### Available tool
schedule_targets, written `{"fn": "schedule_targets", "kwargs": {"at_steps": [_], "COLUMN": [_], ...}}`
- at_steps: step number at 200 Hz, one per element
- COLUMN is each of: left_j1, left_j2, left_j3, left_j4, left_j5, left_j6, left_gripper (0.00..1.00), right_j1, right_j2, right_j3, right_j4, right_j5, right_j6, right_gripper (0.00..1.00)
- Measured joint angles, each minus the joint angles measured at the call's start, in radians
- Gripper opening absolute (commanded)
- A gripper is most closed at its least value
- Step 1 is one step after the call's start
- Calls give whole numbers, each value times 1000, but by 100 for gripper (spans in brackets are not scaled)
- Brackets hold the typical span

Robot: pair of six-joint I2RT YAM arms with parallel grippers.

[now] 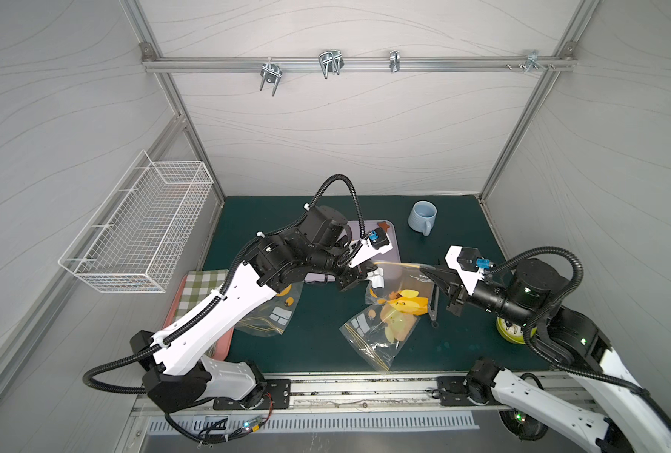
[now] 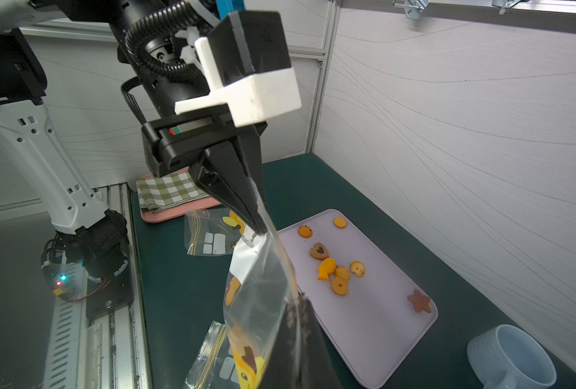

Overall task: Put the cookies into a resealable bag to prevent moisture
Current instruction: Close the ziploc bag.

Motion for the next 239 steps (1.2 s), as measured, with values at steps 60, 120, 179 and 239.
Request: {"fn": "schedule_targets", "kwargs": {"at_steps": [60, 120, 179, 239], "left_j1": [16, 34, 47, 61], "left_j2": [-37, -49, -53, -76], "left_j3": [-24, -37, -48, -104], "left_j4": [0, -1, 1, 79], "left_j5": [-19, -23, -21, -117], "left_j6": [-6, -7, -20, -148], "left_gripper": [36, 0, 4, 99], "right_j1": [0, 0, 0, 0], "right_j2": [-8, -18, -27, -30], "right_j3": [0, 0, 0, -2], "right_j4": [-6, -7, -8, -13], "right_j5": [31, 45, 71, 253], "right_j6": [-2, -5, -5, 36], "right_gripper": [0, 0, 0, 0]}}
